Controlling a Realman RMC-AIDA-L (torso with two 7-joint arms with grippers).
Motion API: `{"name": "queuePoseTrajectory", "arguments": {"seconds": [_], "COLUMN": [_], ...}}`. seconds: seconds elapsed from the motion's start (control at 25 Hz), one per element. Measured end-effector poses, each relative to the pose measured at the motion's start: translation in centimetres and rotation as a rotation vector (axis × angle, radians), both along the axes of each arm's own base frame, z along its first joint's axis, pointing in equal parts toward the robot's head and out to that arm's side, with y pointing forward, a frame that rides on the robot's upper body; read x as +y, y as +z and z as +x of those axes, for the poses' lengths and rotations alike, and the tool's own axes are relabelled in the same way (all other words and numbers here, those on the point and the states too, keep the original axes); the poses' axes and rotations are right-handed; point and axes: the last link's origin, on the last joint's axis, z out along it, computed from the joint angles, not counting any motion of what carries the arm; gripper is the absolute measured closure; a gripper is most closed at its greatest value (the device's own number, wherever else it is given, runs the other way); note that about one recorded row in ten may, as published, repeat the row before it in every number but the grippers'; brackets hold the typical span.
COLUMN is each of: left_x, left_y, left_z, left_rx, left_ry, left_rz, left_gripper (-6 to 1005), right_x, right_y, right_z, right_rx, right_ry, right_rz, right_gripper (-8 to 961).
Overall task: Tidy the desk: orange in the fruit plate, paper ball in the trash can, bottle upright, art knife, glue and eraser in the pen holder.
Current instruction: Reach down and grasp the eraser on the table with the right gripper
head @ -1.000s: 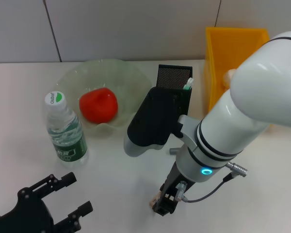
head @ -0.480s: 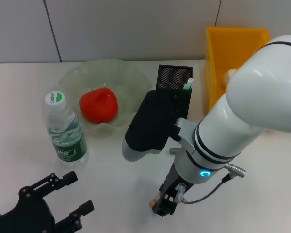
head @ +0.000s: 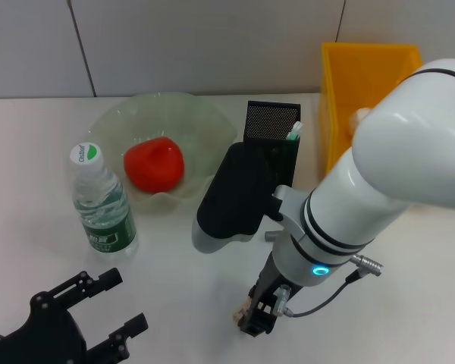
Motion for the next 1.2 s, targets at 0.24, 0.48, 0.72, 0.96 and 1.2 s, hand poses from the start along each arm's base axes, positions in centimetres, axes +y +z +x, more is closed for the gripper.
{"name": "queuePoseTrajectory", "arguments": {"seconds": [0.24,0.48,0.72,0.96,1.2], "left_x": [0.0,0.0,0.0,0.0,0.0], "left_y": [-0.1,-0.1,-0.1,0.0,0.3], "left_z": [0.0,0.0,0.0,0.1,0.2], "left_rx": [-0.002,-0.002,-0.002,-0.003,-0.014], "left_ry": [0.000,0.000,0.000,-0.002,-0.013], "left_rz": [0.000,0.000,0.000,0.000,0.005], "left_gripper": [331,331,331,331,331], "right_x": [-0.3,-0.4,-0.4,0.0,0.8], "right_y": [-0.3,-0.3,0.0,0.6,2.3], "right_z": [0.0,0.0,0.0,0.0,-0.5], "right_rx": [-0.009,-0.020,-0.015,-0.005,0.038], "right_ry": [0.015,0.023,0.010,-0.007,-0.010], "right_rz": [-0.012,-0.018,-0.015,0.000,0.044], "right_gripper": [514,517,552,572,671]}}
